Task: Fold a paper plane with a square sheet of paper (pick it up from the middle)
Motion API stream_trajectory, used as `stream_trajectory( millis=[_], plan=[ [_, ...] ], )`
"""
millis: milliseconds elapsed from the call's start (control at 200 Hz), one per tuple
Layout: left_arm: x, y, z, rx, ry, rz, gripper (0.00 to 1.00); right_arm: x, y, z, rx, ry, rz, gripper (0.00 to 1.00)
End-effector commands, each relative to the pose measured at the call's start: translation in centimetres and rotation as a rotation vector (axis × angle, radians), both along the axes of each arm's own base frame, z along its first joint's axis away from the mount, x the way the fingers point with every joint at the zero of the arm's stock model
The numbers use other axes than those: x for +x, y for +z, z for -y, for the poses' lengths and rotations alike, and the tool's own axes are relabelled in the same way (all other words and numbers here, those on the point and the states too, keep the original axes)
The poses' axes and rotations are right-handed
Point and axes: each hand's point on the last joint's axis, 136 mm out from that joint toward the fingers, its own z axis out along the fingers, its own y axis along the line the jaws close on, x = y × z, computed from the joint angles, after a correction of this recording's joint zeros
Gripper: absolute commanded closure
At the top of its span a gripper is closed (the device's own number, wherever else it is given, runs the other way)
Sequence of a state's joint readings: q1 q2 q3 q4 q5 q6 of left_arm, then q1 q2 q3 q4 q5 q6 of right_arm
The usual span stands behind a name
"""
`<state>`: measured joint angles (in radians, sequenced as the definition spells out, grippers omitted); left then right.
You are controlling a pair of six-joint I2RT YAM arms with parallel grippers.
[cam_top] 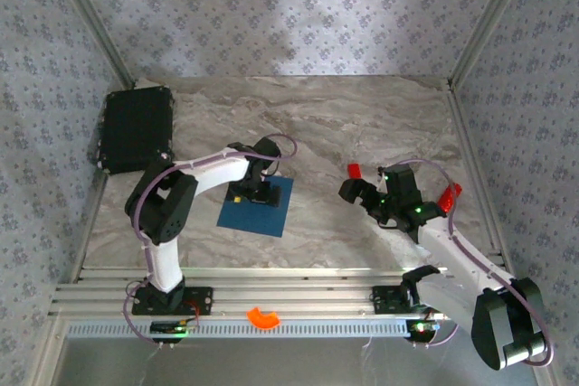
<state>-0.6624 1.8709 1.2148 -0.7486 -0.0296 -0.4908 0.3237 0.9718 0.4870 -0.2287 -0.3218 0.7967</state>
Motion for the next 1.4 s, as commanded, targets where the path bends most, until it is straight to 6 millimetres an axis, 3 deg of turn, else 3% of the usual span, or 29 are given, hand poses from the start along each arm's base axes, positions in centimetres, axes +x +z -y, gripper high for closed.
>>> stream_trajectory(
  millis=[0, 295, 585, 890, 1394],
  plan=[
    [-0.5, -1.3, -0.5, 0.039, 0.013, -0.024, 0.0, -0.2, -0.5, -0.1, -0.006, 0.002, -0.012, 0.01],
    [-1.5, -3.2, -2.3, 0.163, 0.014, -0.043, 0.0, -0.3, -0.9, 0.3, -0.019, -0.016, -0.028, 0.01],
    [-2.2, -4.2, -1.7, 0.138, 0.004, -0.064, 0.0, -0.3, -1.1, 0.4, -0.023, -0.028, -0.039, 0.01],
    [-2.2, -4.2, -0.8, 0.053, 0.002, -0.076, 0.01, -0.4, -1.0, 0.5, -0.025, -0.032, -0.045, 0.01],
    [-1.8, -3.7, -1.2, 0.036, 0.008, -0.069, 0.08, -0.4, -1.0, 0.5, -0.027, -0.042, -0.045, 0.01]
  ],
)
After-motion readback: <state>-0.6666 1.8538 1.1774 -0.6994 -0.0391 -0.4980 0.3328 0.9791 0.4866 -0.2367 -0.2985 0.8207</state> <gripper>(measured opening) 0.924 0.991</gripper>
